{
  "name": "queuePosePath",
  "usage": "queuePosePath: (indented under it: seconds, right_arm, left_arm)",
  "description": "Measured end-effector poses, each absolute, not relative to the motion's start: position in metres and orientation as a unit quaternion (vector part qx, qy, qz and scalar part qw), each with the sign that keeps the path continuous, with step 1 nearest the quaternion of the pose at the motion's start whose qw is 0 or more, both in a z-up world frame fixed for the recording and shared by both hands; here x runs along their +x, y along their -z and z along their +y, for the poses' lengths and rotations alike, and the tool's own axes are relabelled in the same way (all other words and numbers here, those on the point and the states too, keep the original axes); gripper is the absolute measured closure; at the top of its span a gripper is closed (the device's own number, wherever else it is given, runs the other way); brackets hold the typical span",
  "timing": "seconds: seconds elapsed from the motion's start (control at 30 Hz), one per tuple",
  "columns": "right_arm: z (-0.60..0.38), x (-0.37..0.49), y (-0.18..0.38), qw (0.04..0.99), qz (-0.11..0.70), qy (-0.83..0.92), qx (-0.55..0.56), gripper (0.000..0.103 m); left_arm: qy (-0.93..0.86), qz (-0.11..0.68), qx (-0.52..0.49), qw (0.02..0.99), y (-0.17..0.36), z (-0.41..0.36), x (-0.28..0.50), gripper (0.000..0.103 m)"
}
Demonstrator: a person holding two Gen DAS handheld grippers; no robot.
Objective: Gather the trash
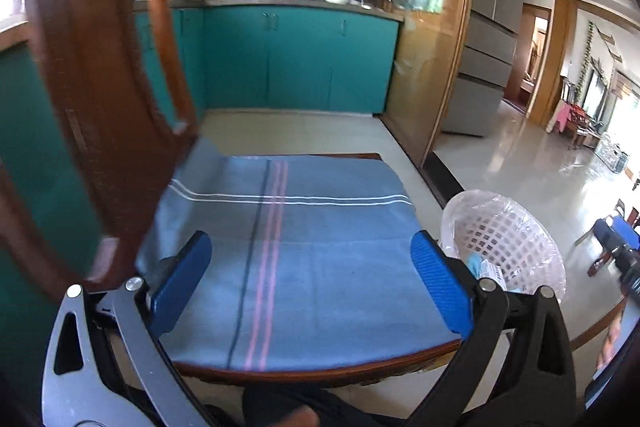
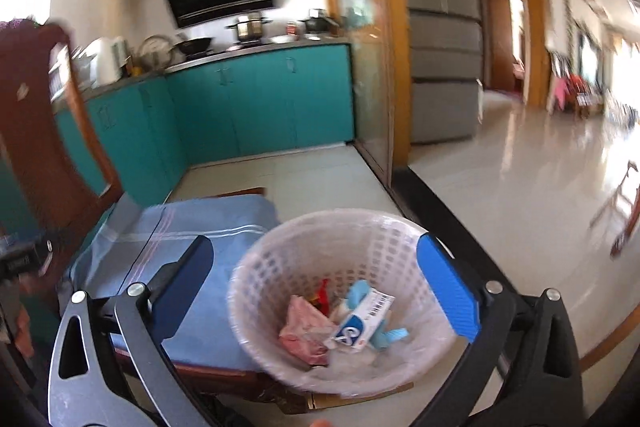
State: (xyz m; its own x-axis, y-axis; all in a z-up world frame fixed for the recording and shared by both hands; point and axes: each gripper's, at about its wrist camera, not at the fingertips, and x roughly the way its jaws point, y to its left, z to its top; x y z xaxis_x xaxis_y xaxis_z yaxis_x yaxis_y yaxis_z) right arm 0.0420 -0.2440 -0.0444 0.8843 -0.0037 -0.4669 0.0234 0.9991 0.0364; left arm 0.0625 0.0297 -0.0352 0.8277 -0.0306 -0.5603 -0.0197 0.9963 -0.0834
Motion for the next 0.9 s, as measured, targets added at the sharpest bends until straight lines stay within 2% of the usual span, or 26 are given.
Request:
queuePosePath:
  seconds: [0.27, 0.9]
  right_arm:
    - [-0.17, 0.033, 0.043, 0.972, 0.224, -0.049, -0.051, 0.004]
    - [-0.175, 0.001, 0.02, 0.985, 0.161, -0.06, -0.025, 0.004]
  left_arm:
    - [-0.022, 0.234, -0.026, 0.972, 0.001, 0.042, 0.011, 0.003]
    - [-0.006, 0.228, -0.016, 0.973, 0.002, 0.037, -0.008, 0.003]
